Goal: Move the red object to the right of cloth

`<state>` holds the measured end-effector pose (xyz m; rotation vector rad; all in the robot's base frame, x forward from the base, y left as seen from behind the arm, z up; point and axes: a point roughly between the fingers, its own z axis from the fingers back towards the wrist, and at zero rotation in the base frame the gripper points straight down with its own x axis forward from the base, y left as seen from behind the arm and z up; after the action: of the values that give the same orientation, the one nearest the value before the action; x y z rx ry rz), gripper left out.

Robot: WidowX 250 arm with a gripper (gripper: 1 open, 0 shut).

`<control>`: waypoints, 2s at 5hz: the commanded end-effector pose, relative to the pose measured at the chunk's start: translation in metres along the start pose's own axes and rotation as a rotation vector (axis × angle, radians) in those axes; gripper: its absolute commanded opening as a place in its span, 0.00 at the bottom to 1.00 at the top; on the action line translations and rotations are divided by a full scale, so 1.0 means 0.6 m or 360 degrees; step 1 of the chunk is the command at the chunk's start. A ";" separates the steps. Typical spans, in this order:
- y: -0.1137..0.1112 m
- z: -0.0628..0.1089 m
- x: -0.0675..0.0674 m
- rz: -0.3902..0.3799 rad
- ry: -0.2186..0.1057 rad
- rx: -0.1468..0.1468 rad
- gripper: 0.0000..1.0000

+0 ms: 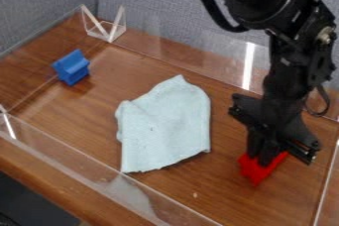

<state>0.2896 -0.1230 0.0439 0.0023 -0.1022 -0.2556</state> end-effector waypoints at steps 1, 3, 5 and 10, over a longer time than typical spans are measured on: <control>0.006 -0.018 -0.001 0.0023 0.0011 -0.0010 1.00; 0.020 -0.054 -0.011 0.0050 0.0065 -0.0024 0.00; 0.030 -0.090 -0.025 0.0073 0.0134 -0.0036 0.00; 0.050 -0.141 -0.074 0.0141 0.0295 -0.0038 1.00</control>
<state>0.3071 -0.1050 0.0098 -0.0501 -0.1385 -0.1976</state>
